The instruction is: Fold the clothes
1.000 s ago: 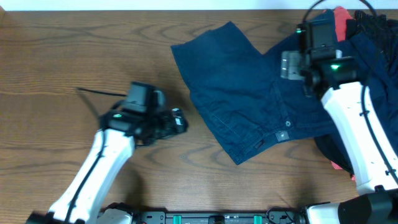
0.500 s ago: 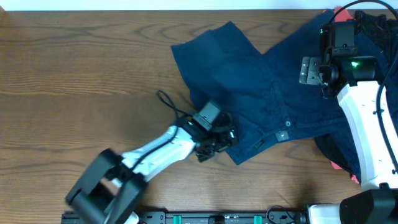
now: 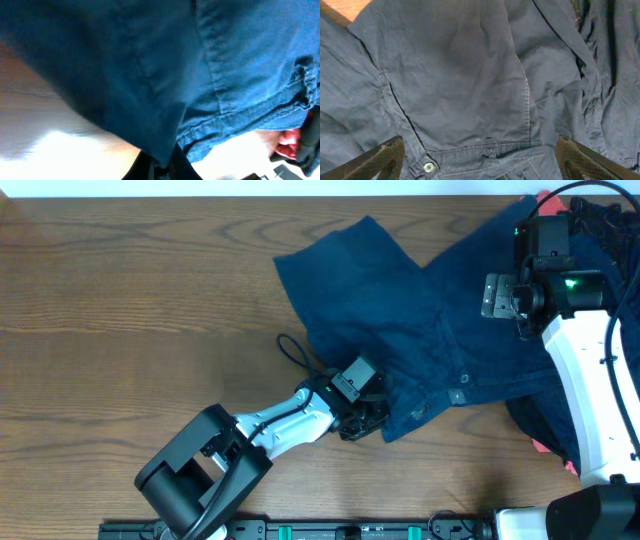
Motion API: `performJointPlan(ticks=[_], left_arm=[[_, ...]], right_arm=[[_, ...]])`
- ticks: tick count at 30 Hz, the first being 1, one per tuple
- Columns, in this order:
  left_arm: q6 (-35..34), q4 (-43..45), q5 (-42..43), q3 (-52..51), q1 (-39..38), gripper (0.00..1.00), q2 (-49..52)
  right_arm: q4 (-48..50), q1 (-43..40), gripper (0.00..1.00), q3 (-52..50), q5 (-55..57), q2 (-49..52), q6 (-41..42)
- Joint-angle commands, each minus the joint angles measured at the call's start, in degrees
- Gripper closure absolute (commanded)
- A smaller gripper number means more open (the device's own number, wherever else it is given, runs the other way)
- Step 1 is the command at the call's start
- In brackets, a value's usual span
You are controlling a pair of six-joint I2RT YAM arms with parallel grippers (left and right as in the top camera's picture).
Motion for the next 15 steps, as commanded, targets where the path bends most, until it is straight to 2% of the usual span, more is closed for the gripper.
performJointPlan(ticks=[1, 7, 11, 13, 15], left_arm=[[4.85, -4.39, -2.12, -0.5, 3.21, 0.94, -0.74], [22.62, -17.0, -5.27, -0.48, 14.97, 0.94, -6.58], [36.46, -20.55, -15.78, 0.98, 29.46, 0.94, -11.98], [38.62, -20.48, -20.28, 3.28, 37.22, 0.94, -13.6], [38.66, -20.52, -18.67, 6.97, 45.24, 0.94, -14.19]], right_arm=[[-0.42, -1.18, 0.06, 0.31, 0.39, -0.26, 0.74], [-1.29, -2.82, 0.06, 0.31, 0.35, -0.26, 0.76], [-1.44, -3.26, 0.06, 0.31, 0.33, -0.26, 0.76], [-1.46, -3.26, 0.06, 0.31, 0.33, -0.26, 0.76], [-1.57, -3.26, 0.06, 0.31, 0.31, -0.26, 0.76]])
